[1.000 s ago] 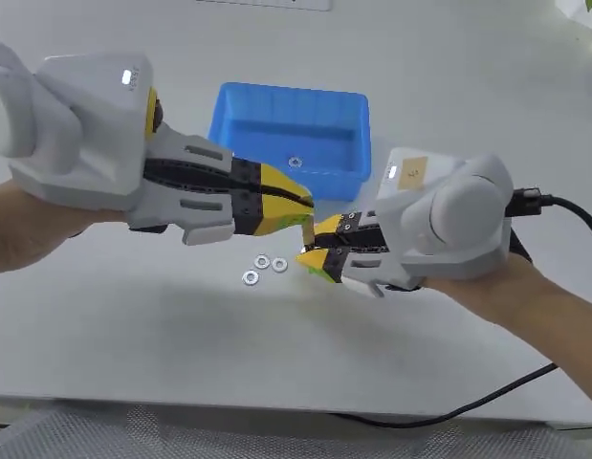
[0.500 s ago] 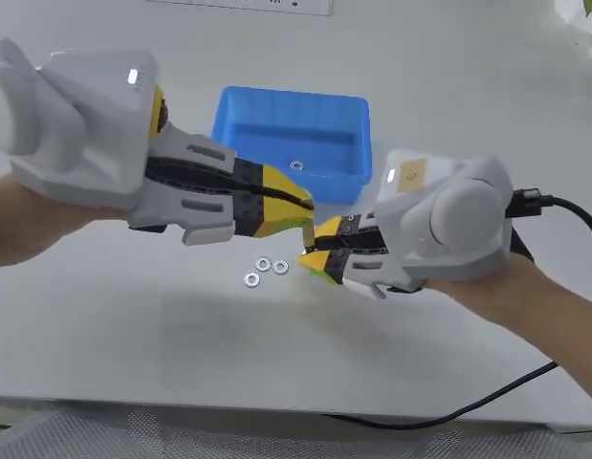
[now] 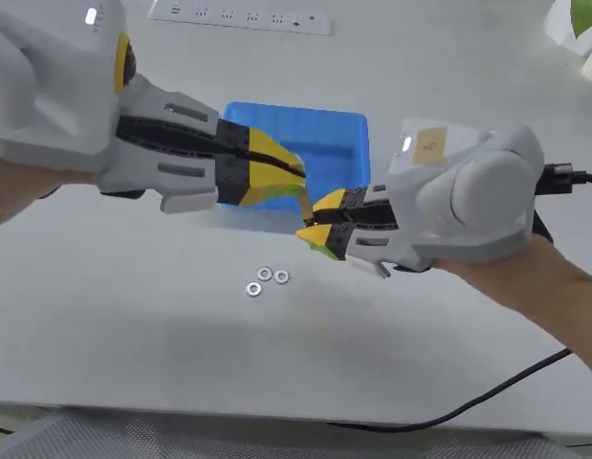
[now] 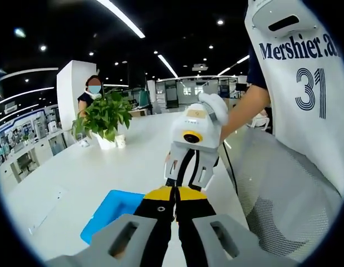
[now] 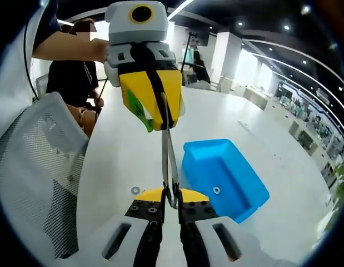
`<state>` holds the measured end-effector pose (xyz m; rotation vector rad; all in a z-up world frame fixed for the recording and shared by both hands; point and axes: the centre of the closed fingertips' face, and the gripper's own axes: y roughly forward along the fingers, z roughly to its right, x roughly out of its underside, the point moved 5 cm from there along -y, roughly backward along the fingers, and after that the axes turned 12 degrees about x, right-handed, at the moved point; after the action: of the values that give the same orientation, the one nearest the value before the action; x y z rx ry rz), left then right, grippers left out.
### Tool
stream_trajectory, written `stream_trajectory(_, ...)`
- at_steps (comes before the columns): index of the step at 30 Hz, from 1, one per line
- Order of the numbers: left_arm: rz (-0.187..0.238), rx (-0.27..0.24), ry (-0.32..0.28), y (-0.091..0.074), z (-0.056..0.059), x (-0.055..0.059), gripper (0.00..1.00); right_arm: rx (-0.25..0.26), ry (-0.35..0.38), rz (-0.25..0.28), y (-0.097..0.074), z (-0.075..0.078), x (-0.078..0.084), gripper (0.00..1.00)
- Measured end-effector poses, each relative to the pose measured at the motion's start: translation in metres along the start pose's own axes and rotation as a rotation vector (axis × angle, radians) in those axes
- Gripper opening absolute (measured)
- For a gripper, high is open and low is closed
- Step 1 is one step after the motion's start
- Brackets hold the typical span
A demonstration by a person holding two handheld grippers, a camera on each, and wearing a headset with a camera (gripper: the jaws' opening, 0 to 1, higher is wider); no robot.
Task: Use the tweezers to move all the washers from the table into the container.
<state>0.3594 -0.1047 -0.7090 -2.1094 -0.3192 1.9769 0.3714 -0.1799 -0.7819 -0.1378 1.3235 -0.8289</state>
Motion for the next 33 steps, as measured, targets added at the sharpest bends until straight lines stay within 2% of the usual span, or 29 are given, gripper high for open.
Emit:
stream_trajectory(6, -0.007, -0.011, 0.054, -0.005, -0.012, -0.015, 0.04, 0.042, -0.028, 0.02, -0.002, 0.016, -0.015, 0.1)
stream_trajectory(16, -0.039, -0.042, 0.083, -0.011, -0.04, -0.016, 0.04, 0.08, -0.02, 0.033, 0.019, 0.042, -0.024, 0.1)
stream_trajectory(20, -0.042, -0.053, 0.079, -0.011, -0.051, -0.011, 0.04, 0.083, -0.016, 0.028, 0.027, 0.05, -0.023, 0.1)
stream_trajectory(23, -0.04, -0.064, 0.077, -0.01, -0.06, -0.007, 0.04, 0.08, 0.016, 0.03, 0.036, 0.057, -0.02, 0.1)
stream_trajectory(26, -0.047, -0.077, 0.064, -0.006, -0.071, 0.002, 0.04, 0.089, 0.034, 0.014, 0.045, 0.064, -0.013, 0.1)
stream_trajectory(30, -0.052, -0.075, 0.038, 0.0, -0.08, 0.012, 0.04, 0.08, 0.051, -0.006, 0.058, 0.068, -0.002, 0.1)
stream_trajectory(33, -0.053, -0.066, 0.004, 0.007, -0.084, 0.023, 0.04, 0.071, 0.046, -0.039, 0.063, 0.065, 0.009, 0.1)
